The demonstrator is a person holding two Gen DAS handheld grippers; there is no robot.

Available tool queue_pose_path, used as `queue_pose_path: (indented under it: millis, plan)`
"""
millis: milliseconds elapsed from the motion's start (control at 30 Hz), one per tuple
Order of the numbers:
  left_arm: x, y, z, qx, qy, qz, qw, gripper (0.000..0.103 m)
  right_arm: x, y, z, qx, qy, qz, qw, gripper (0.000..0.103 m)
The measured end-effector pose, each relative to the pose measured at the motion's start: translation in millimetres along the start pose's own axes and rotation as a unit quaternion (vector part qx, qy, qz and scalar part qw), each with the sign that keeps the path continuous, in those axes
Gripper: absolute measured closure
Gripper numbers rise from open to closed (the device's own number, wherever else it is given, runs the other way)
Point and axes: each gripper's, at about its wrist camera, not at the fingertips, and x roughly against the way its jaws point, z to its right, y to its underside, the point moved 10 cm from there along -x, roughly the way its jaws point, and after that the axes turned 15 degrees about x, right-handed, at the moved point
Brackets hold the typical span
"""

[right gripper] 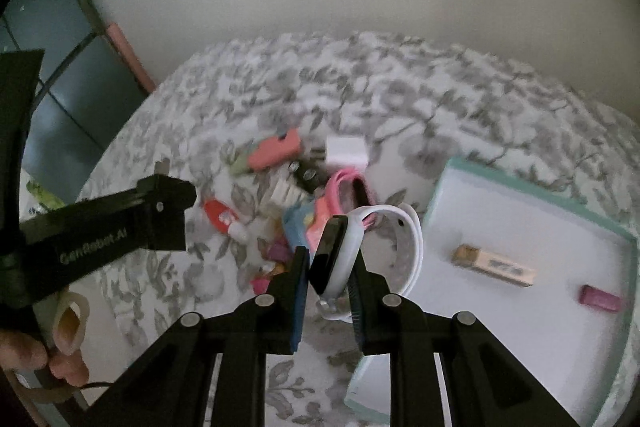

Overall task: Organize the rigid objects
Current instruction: 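Carry the plug and watch band into the tray and open both grippers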

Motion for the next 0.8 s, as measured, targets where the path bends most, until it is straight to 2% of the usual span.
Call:
queue_pose_path:
  millis: [133,267,467,633,800]
  plan:
    - [-1.1,11.0,34.6,-0.027,0.008,-0.005,0.9996,0.062,11.3,6.8,29.3,-0.031,0.029,-0.001,0.999,0.083]
    - [-14.2,42.6,80.4,-0.057,0.039,-0.045,0.9966,0.062,15.2,29.5,75.6,-0.073,0.084,-0.025,0.993,0.083]
    - [-23.0,76.8,129.2,-0.117,0.038,-0.061,0.9906,0.062,34.4,74.0,151.9,-0.145,0.159,-0.054,0.975,0.083]
    - [-33.3,103.0,162.1,-0.139,0.047,-0.082,0.9858,0.062,54.4,102.4,198.4,-0.209,0.189,-0.06,0.958,0.083]
    - [-48.2,126.9,176.7,-0.164,0.039,-0.106,0.9799,0.062,62.6,121.7,218.5,-0.237,0.194,-0.07,0.949,0.083]
